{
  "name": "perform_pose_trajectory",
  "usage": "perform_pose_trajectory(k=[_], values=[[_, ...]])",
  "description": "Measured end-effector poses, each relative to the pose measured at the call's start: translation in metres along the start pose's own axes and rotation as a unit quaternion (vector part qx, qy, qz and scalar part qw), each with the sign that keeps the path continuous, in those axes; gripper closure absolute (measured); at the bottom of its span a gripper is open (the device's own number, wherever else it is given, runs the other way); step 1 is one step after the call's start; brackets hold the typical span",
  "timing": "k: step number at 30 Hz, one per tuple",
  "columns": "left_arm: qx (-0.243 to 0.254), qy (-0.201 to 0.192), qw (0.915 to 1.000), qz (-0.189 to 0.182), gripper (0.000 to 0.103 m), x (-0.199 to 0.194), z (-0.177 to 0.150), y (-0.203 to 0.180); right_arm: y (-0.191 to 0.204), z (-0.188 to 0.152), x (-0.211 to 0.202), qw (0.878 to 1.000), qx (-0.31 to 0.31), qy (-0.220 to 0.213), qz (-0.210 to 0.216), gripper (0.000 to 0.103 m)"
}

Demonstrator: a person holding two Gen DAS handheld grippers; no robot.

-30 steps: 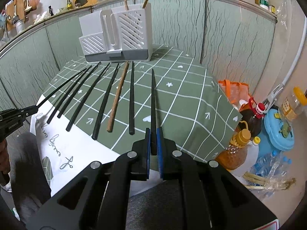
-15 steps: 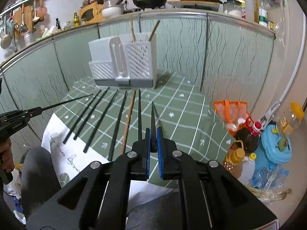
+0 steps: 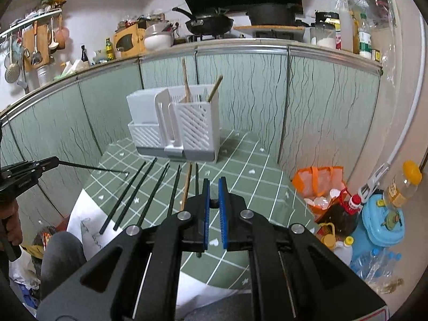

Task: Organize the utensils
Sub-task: 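Lift the black chopstick with the left gripper toward the holder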

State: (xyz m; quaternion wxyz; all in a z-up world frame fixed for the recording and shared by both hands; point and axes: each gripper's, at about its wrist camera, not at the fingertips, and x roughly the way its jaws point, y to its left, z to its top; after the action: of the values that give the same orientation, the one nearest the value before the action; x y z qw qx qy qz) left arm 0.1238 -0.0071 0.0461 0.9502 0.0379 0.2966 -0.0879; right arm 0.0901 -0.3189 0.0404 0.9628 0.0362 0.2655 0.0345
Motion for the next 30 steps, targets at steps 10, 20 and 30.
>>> perform_pose_trajectory(k=[10,20,30], values=[[0.003,-0.022,0.9997,-0.005,0.095,-0.011,0.027,0.003,0.002,0.036,-0.004,1.000,-0.009,-0.023,0.002,0.097],[0.004,-0.030,0.9993,-0.019,0.095,-0.017,0.050,0.008,0.001,0.056,-0.005,0.999,-0.008,-0.033,0.005,0.097],[0.006,-0.037,0.9988,-0.033,0.095,-0.019,0.074,0.013,0.005,0.084,-0.010,0.999,-0.021,-0.048,0.009,0.097]])
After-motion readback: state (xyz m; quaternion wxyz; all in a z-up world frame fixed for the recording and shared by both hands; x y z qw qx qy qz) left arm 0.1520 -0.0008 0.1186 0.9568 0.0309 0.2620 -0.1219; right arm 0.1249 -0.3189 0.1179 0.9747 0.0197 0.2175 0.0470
